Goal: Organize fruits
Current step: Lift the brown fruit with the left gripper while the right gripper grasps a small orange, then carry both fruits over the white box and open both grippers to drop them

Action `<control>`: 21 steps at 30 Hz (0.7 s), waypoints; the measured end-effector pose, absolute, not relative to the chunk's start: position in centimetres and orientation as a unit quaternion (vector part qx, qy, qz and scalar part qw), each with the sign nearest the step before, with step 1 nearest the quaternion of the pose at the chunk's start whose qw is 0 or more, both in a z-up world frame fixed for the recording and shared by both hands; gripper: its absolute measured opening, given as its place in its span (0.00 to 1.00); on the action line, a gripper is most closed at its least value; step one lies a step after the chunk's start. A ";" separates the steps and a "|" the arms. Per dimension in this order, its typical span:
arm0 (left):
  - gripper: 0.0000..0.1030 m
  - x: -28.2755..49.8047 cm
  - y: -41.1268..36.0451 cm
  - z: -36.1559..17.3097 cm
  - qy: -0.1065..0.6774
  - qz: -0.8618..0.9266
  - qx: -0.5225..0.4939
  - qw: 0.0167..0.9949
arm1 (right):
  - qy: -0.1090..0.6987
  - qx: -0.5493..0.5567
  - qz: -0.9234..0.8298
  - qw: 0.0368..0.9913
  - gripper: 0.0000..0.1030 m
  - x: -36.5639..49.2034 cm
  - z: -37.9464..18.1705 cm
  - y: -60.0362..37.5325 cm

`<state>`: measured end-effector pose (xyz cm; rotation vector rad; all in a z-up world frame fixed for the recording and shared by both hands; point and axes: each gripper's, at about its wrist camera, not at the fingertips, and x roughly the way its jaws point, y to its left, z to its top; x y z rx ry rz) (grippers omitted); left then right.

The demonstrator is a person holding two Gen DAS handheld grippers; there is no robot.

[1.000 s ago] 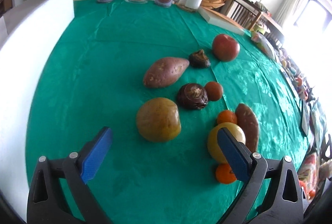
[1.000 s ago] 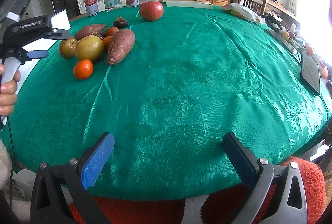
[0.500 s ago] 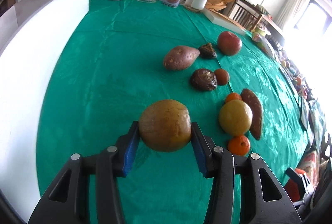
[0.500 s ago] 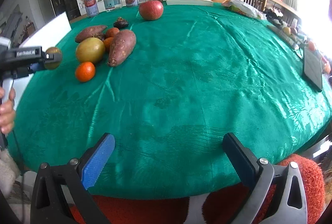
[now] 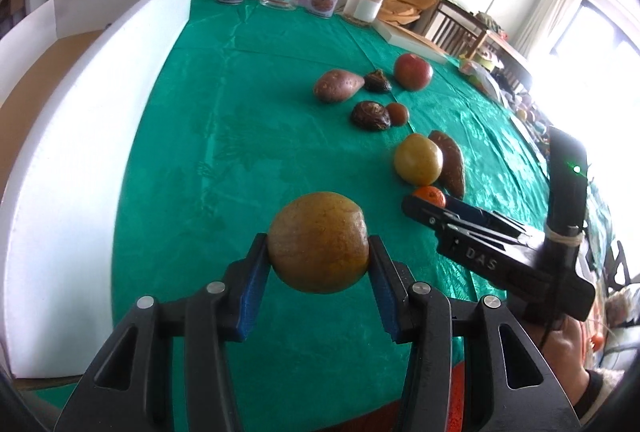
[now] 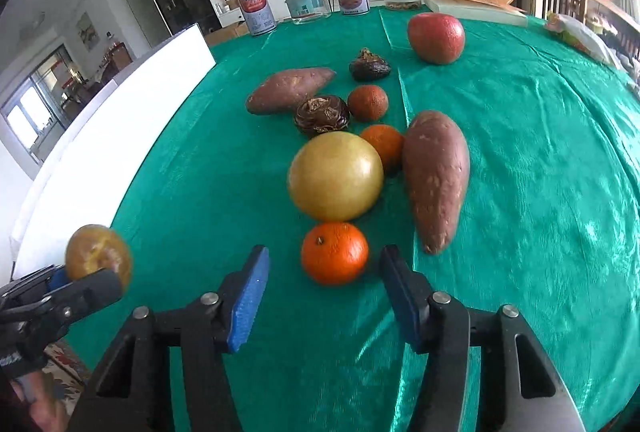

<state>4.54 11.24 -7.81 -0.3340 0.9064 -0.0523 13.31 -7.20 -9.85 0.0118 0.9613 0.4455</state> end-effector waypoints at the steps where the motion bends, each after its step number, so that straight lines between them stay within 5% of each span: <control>1: 0.48 4.4 11.4 -7.7 0.435 -0.024 -0.161 0.886 | 0.459 0.004 0.207 0.864 0.40 13.4 -9.8 -7.2; 2: 0.48 4.3 11.5 -7.7 0.435 -0.024 -0.161 0.886 | 0.459 0.003 0.203 0.865 0.32 13.4 -9.8 -7.2; 13: 0.48 2.6 11.5 -3.3 0.403 -0.053 -0.165 0.899 | 0.470 0.067 0.286 0.832 0.30 9.1 -5.8 -8.7; 21: 0.48 0.6 19.3 2.3 0.339 0.023 -0.196 0.920 | 0.440 0.076 0.414 0.793 0.30 8.0 1.6 0.3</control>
